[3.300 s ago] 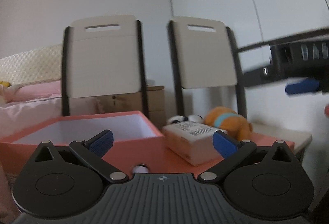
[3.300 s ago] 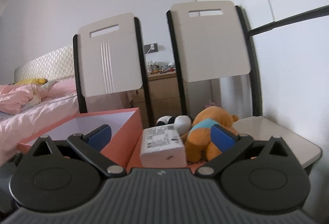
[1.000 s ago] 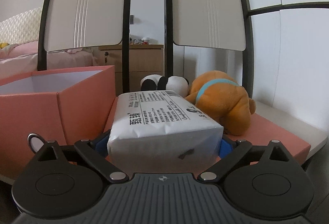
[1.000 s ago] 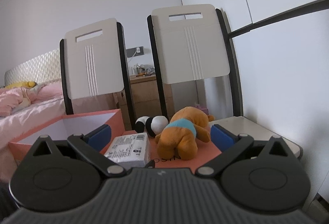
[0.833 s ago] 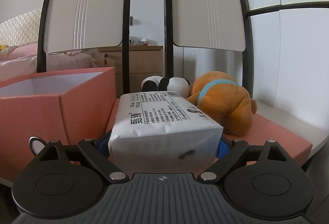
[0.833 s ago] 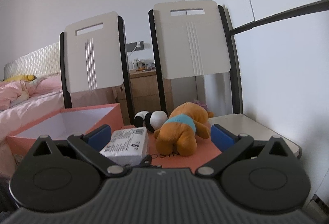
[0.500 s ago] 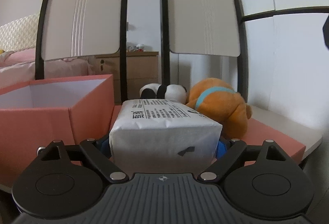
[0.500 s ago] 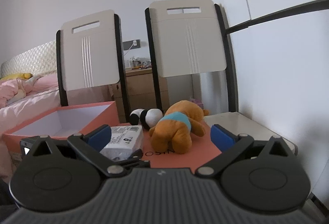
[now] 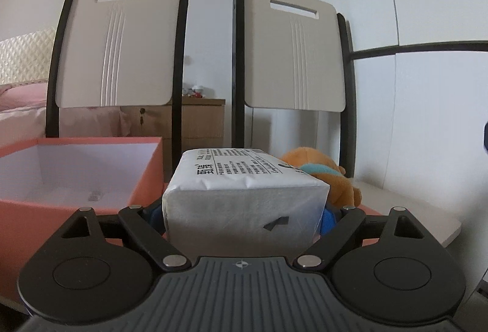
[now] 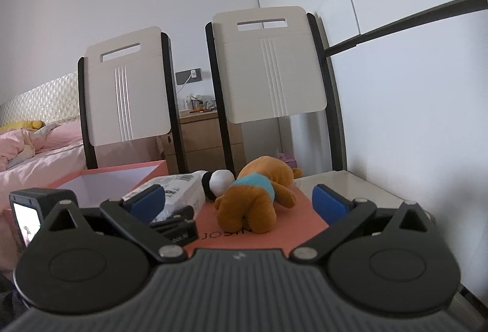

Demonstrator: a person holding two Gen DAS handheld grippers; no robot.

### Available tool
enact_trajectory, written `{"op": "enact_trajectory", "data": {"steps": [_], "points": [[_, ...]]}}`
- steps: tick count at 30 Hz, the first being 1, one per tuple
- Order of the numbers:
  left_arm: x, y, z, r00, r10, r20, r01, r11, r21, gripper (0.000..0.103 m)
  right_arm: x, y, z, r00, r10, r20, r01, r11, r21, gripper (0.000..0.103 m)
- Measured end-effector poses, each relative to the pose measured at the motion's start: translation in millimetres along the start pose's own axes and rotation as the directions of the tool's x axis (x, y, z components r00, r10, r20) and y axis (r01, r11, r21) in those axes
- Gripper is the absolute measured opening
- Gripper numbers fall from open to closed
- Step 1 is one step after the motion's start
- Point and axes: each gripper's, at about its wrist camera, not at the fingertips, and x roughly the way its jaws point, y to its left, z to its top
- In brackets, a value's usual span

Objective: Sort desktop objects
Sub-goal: 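Lift the white package with the left tool and carry it over the pink box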

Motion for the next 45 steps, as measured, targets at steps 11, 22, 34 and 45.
{"op": "enact_trajectory", "data": {"steps": [11,22,34,45], "points": [[-8.7,13.7,20.2,1.0,-0.005,0.025,0.005,1.0,-0.012,0.091,3.2,5.5,-0.6,1.0,0.006,-0.017,-0.006,1.0,-0.017,0.103],[-25.9,30.6,45.3,0.997,-0.018,0.072,0.019,1.0,-0.013,0.091,15.5,20.7,-0.9,0.998,0.032,-0.046,-0.034,0.999,-0.037,0.103],[-12.7,96.9,54.5,0.985,0.163,0.05,-0.161,0.986,-0.042,0.091,40.3,42.7,1.4,0.991,0.103,-0.083,-0.105,0.994,-0.018,0.103],[28.8,123.5,32.9,0.979,0.195,-0.062,-0.197,0.98,-0.031,0.091,46.5,56.7,-0.5,0.982,0.148,-0.113,-0.152,0.988,-0.022,0.103]]}}
